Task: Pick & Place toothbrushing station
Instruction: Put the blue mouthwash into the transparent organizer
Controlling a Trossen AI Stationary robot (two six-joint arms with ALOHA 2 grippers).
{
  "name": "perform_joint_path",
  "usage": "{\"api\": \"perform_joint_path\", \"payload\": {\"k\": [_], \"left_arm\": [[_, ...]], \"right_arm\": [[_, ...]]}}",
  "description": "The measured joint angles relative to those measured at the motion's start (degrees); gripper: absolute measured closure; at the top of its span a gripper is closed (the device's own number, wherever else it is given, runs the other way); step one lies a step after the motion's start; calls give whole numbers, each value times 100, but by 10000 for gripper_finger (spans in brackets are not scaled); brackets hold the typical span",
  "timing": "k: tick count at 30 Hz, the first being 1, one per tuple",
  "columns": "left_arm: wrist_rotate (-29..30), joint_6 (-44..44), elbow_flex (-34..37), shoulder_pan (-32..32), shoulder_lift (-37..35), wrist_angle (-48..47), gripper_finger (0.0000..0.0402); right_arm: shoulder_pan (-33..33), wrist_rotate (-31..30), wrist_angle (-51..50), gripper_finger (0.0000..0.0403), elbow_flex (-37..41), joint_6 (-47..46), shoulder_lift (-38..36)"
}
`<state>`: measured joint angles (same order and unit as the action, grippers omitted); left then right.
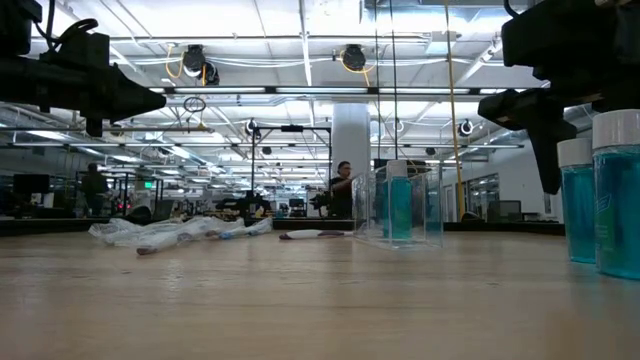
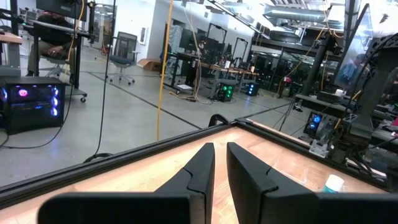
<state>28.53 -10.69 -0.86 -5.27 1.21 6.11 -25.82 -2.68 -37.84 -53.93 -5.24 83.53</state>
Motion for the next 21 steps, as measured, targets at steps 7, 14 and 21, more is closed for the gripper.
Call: {"api": "perform_joint_path", "payload": {"k": [7, 14, 21], "left_arm": [[0, 1, 0, -1, 1, 2, 355], [0, 0, 0, -1, 1, 0, 355], [1, 1, 0, -1, 0, 0, 355]], "right_arm": [[0, 0, -2, 278, 0, 0, 0], [0, -13, 96, 301, 0, 16, 0], [8, -116, 181, 301, 0, 66, -45]]}}
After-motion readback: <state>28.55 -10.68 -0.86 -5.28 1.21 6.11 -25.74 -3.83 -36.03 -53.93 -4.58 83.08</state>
